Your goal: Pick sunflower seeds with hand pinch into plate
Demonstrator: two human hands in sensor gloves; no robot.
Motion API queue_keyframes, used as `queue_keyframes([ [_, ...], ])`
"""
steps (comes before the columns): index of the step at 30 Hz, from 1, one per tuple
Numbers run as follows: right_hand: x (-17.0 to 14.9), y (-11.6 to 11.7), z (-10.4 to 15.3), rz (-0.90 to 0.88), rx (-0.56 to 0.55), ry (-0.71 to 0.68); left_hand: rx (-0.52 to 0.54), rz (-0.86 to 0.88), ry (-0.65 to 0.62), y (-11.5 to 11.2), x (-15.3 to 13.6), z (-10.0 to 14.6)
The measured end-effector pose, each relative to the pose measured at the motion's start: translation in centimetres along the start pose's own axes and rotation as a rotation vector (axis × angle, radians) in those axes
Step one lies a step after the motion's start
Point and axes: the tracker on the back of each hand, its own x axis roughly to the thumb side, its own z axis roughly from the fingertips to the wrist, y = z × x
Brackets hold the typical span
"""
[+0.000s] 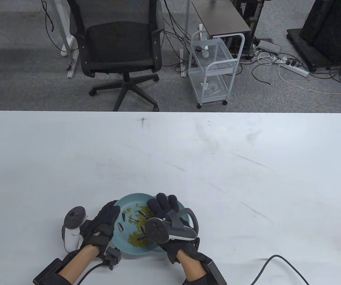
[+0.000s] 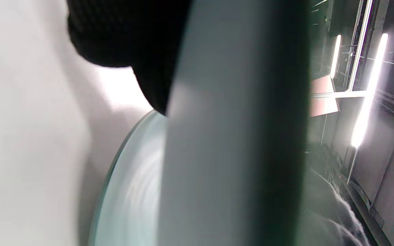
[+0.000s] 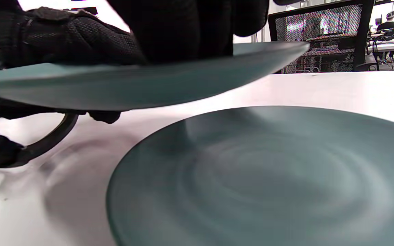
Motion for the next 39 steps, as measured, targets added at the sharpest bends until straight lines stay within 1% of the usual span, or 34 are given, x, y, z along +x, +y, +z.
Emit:
queue_keyframes([
  [3,-0.1,-0.2,0.1,-0.015,-0.021,-0.007,0.006,-0.006,0.002,0.0,0.0,0.0],
  [7,-1.0,-1.2,0.8,-0.095,-0.122,0.01,0.017,0.0,0.004,0.2,0.0,0.0],
  [8,-1.5,-1.7,1.3,-0.132,-0.163,0.025,0.022,0.0,0.006,0.3,-0.1,-0.1],
  [13,-3.4,-2.9,2.6,-0.145,-0.221,0.097,0.03,0.012,0.011,0.5,0.0,-0.1],
  [17,-4.7,-2.8,3.0,-0.14,-0.199,0.152,0.051,-0.003,-0.006,1.1,0.3,-0.1],
  [25,-6.3,-0.4,1.8,-0.161,-0.029,0.22,0.072,0.051,0.012,1.9,-0.1,-0.3],
  [27,-6.6,0.0,1.7,-0.174,-0.011,0.235,0.074,0.056,0.013,1.9,-0.1,-0.2],
  [29,-7.0,0.1,1.7,-0.189,-0.022,0.246,0.073,0.056,0.011,1.9,-0.1,-0.3],
  [36,-7.2,0.2,1.7,-0.2,0.005,0.259,0.071,0.046,0.011,1.9,-0.1,-0.3],
  [39,-7.3,0.0,1.8,-0.215,-0.008,0.256,0.074,0.048,0.008,1.9,-0.1,-0.2],
])
